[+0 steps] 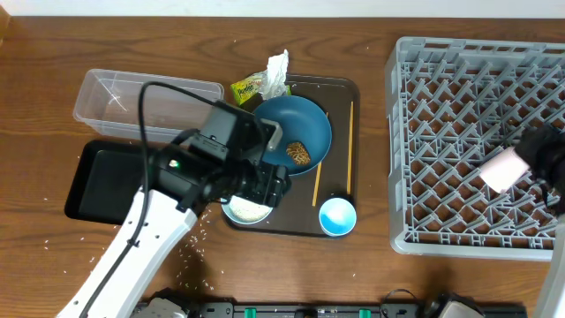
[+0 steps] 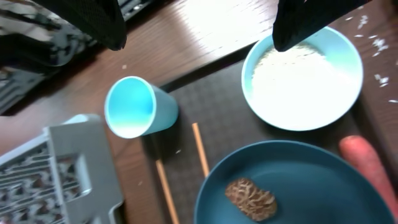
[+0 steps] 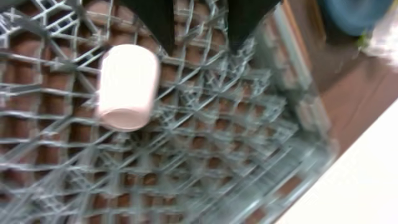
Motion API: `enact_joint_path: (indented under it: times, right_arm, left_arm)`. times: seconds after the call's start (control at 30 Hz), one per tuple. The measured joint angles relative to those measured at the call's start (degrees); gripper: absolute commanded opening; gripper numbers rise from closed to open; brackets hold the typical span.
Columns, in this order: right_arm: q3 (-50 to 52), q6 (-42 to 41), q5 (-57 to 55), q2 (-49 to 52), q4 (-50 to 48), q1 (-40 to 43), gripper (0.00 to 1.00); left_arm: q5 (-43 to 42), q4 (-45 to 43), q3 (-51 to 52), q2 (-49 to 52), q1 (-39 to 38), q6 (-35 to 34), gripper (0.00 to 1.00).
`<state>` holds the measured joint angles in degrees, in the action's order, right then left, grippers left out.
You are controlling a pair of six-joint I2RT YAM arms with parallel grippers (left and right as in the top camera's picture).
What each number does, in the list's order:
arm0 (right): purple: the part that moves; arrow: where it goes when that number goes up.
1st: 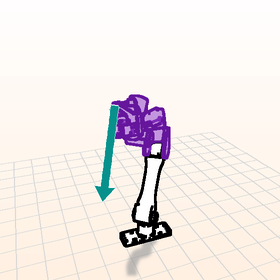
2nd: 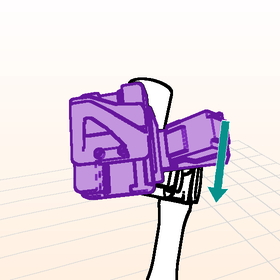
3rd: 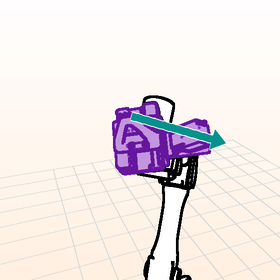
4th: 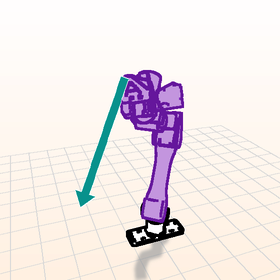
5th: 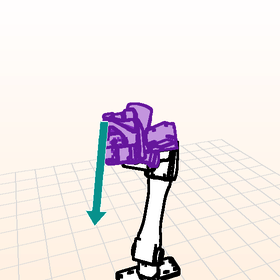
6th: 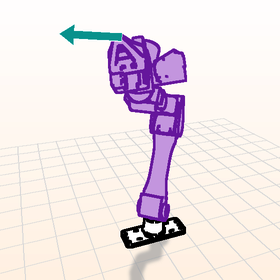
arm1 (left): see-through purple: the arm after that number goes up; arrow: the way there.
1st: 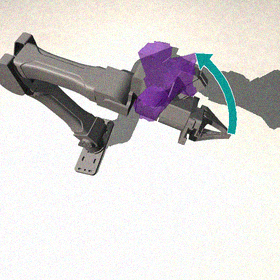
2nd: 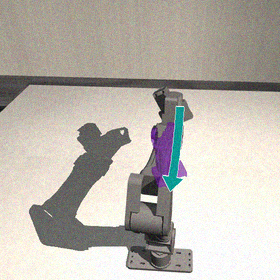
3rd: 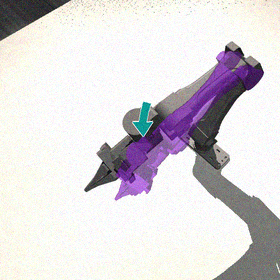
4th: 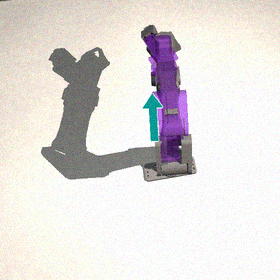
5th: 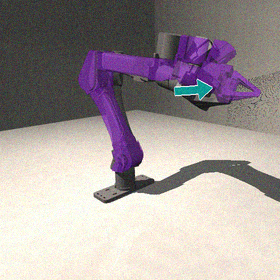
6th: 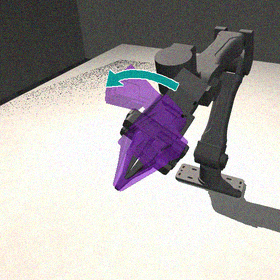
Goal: Sort waste into correct bins and load items into the dishwasher rack
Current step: 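Place the pink cup upside down in the rack and release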
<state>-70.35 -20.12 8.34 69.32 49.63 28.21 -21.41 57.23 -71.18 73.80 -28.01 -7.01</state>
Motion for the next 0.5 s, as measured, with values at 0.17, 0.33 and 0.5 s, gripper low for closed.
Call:
enact_joint_path:
  times: [0.17,0.33,0.5]
  right_arm:
    - [0.0,-2.9,-7.0,8.5,-6.7,0.4,0.04]
    - [0.0,-4.2,-11.2,16.7,-8.5,0.5,0.01]
    - [0.0,-4.5,-13.4,21.3,-7.3,0.5,0.01]
  left_arm:
    - [3.0,0.1,0.0,0.3,-0.3,0.0,0.76]
    - [4.0,0.7,0.0,0.3,-0.3,0.0,0.76]
    - [4.3,0.8,0.0,0.3,-0.3,0.0,0.76]
